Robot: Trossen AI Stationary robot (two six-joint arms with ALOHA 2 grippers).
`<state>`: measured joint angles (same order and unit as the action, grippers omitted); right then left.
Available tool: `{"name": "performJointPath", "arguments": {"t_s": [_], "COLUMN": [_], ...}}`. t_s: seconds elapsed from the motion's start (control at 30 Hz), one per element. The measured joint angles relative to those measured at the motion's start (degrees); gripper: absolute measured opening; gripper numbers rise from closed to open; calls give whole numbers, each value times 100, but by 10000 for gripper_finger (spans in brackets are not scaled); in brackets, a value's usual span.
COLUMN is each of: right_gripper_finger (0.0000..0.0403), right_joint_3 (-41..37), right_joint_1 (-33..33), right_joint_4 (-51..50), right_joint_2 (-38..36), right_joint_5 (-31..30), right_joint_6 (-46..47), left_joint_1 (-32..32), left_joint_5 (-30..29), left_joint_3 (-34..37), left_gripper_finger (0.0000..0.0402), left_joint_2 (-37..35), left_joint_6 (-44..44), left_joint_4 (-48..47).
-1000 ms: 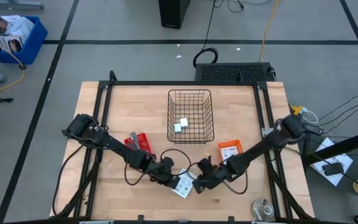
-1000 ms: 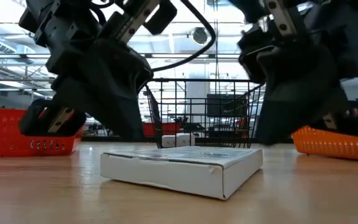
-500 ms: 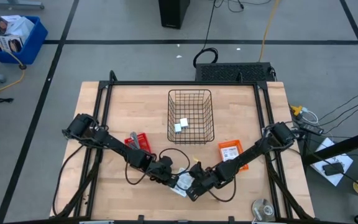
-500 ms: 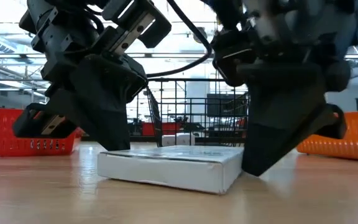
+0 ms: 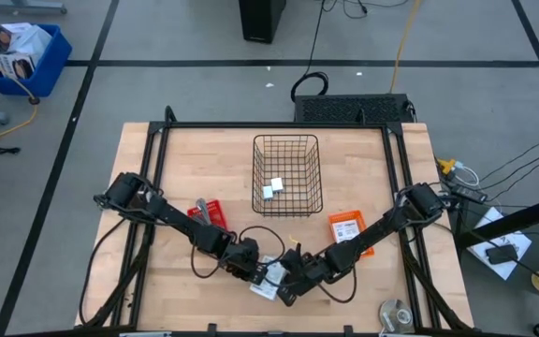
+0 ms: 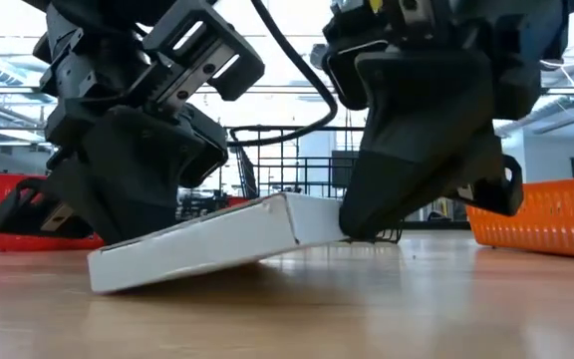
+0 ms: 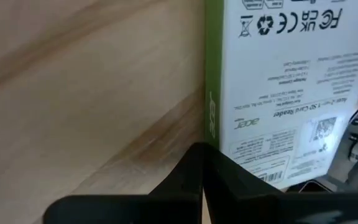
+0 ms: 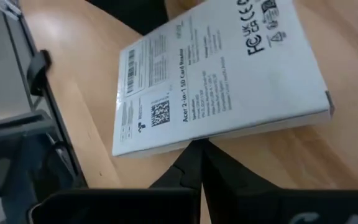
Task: Pick and place items into bin
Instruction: Put the white card reader box into the orange bin
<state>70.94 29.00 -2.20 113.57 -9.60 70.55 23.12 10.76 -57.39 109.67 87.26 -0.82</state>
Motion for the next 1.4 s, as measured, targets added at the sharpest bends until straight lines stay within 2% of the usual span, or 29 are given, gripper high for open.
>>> {"name": "performJointPath", "arguments": {"t_s": [0.3,0.47,0.63,1.07,1.27,1.4], "right_gripper_finger": [0,0,0,0,0,0], "right_joint_3": [2,29,63,35,14,-1], "right_joint_1": [63,140,128,124,99,16], "right_joint_4": [210,669,1058,751,509,392], "right_joint_2": [-1,-12,-19,-6,18,34], "right_joint_5": [-74,-224,-598,-504,-482,-843], "right_joint_6": [-248,-357,-548,-691,-920,-990], "left_joint_1": [-18,-22,-47,-85,-88,-53], "left_joint_5": [-30,-45,-199,-410,-197,34], "left_joint_3": [0,-2,-23,-30,-30,-30], "left_gripper_finger": [7,7,3,8,9,6], "left_joint_2": [0,2,20,2,-2,-2], "left_joint_6": [25,33,117,291,335,367], "left_joint_4": [43,91,437,1135,1313,1302]}}
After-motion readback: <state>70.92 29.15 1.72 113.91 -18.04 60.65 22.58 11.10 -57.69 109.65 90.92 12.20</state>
